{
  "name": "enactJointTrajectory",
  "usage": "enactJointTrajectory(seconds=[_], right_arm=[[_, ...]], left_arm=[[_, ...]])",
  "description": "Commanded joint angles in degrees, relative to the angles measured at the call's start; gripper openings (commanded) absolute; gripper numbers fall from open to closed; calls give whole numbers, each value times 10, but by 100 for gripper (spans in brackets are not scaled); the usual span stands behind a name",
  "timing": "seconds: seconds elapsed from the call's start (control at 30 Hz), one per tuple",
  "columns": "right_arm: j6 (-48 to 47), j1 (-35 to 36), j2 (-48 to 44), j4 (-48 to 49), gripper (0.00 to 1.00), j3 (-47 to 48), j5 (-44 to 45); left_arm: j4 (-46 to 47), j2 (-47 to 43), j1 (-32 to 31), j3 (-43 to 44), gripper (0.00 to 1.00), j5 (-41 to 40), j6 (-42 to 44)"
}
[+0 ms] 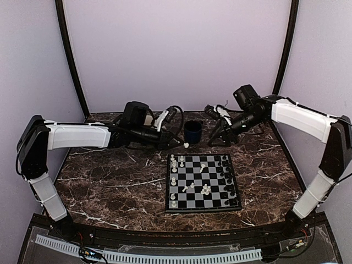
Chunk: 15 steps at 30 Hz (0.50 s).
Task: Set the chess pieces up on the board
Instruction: Pass from the right arm to the left, then place the queen at d1.
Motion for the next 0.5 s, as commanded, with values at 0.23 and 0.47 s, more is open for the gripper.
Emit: enactJointTrajectory(seconds=[0.23, 0.47], right_arm=[[5, -59, -148, 162, 53, -200, 27], [-1, -66, -148, 163, 53, -204, 16]], left_arm=[[-346, -43, -73, 93, 13, -172, 200], [-496, -41, -132, 124, 12, -260, 257]])
